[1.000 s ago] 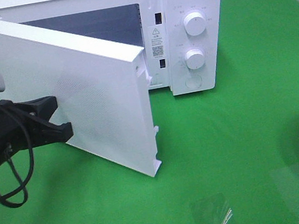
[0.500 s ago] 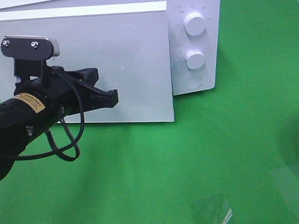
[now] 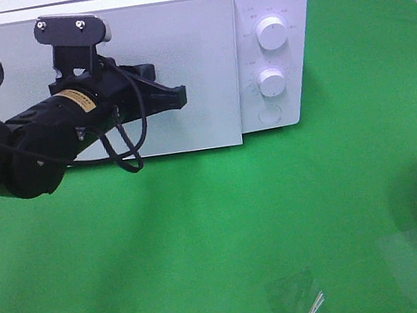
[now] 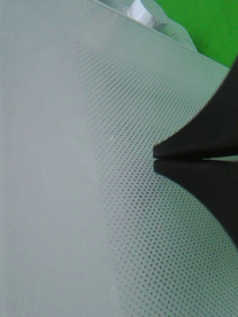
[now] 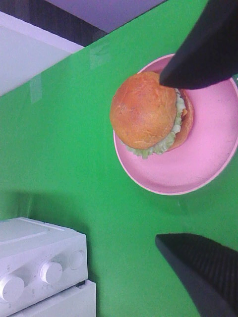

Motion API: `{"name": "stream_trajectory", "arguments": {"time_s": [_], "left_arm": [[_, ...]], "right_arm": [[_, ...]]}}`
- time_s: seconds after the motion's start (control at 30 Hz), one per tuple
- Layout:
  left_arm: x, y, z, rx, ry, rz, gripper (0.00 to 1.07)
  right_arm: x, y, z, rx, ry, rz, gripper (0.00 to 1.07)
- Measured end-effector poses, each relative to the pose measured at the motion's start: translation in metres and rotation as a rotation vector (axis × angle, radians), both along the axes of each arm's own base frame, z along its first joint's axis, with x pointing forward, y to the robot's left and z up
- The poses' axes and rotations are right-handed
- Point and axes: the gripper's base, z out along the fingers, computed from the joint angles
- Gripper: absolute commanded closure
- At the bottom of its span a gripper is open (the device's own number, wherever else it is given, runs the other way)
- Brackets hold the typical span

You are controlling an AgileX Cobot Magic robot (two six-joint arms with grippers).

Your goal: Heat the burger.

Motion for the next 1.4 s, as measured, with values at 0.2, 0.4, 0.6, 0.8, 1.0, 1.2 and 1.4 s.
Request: {"name": "stream_trajectory", "arguments": {"time_s": [0.2, 0.4, 0.6, 0.8, 1.0, 1.2, 1.4], "left_arm": [[0.006, -0.007, -0.006, 0.015, 0.007, 0.0, 1.07], [0.01, -0.011, -0.008, 0.069, 0.004, 0.006, 1.07], [0.017, -0.014, -0.008, 0.093, 0.006, 0.011, 1.07], [0.026, -0.011, -0.008, 0.123, 0.017, -0.004, 1.07], [0.027, -0.011, -0.009, 0.14, 0.032, -0.017, 1.07], [0.022, -0.015, -0.006, 0.123, 0.097, -0.012, 1.07], [-0.007, -0.013, 0.024, 0.097, 0.1, -0.049, 0.93]], "right_arm": [[0.0, 0.0, 0.0, 0.0, 0.0, 0.0, 0.31], [0.0, 0.0, 0.0, 0.0, 0.0, 0.0, 0.31], [0.0, 0.0, 0.0, 0.0, 0.0, 0.0, 0.31], [0.0, 0.0, 0.0, 0.001, 0.0, 0.001, 0.31], [0.0, 0.0, 0.0, 0.0, 0.0, 0.0, 0.31], [0.0, 0.0, 0.0, 0.0, 0.0, 0.0, 0.31], [0.0, 0.0, 0.0, 0.0, 0.0, 0.0, 0.31]]}}
